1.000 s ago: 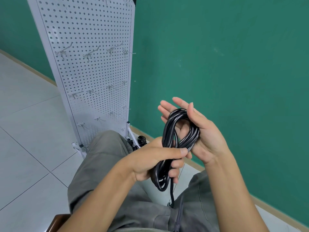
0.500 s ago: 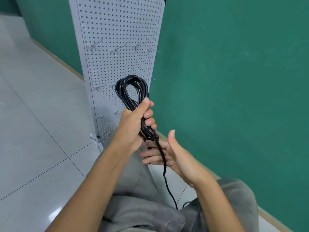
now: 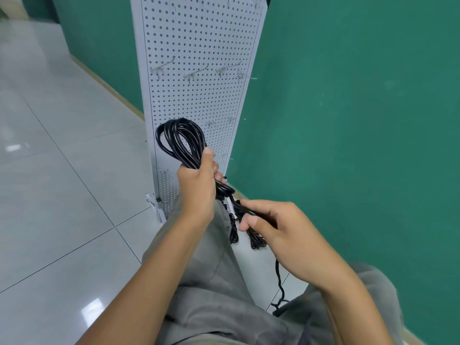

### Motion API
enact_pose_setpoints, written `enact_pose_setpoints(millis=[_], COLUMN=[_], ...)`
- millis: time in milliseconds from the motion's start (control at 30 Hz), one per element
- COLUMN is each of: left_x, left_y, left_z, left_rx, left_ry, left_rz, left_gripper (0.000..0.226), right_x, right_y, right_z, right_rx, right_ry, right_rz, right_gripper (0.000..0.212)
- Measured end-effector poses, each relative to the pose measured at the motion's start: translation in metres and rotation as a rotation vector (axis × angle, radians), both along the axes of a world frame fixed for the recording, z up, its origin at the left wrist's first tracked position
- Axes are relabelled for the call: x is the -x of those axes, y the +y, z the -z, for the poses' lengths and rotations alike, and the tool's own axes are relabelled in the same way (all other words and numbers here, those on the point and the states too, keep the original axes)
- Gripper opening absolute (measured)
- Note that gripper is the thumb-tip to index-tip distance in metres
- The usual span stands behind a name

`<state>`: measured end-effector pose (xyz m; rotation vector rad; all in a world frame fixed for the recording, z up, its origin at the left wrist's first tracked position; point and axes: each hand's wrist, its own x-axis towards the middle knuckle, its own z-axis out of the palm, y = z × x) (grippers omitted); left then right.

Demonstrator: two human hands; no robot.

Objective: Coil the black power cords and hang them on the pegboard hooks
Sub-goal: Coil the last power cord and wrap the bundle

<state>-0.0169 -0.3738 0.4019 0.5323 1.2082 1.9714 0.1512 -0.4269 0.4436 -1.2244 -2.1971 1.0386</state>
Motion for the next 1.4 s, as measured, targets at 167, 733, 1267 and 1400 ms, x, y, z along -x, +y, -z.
enact_pose_setpoints(millis=[167, 733, 1267, 1400], left_x=[-0.031, -0.073, -0.047, -0.047], left_y=[-0.011, -0.037, -0.028, -0.026], left_z=[-0.005, -0.016, -0.014, -0.01], left_rx=[0.011, -0.09, -0.244, -0.136], left_ry=[0.036, -0.038, -0.216, 0.024], left_rz=[0.149, 0.776, 0.953, 0.961], left_gripper=[0.017, 0.043, 0.031, 0.037], right_x=[-0.005, -0.036, -0.071, -0.07], right_y=[0.004, 0.024, 0.022, 0.019], right_z=[-0.023, -0.015, 0.02, 0.008], right_rx=[-0.113, 0.076, 0.035, -0.002], right_ry=[0.07, 0.539, 0.55, 0.666], right_rz=[0.015, 0.322, 0.367, 0.377], right_gripper=[0.023, 0.031, 0.019, 0.02])
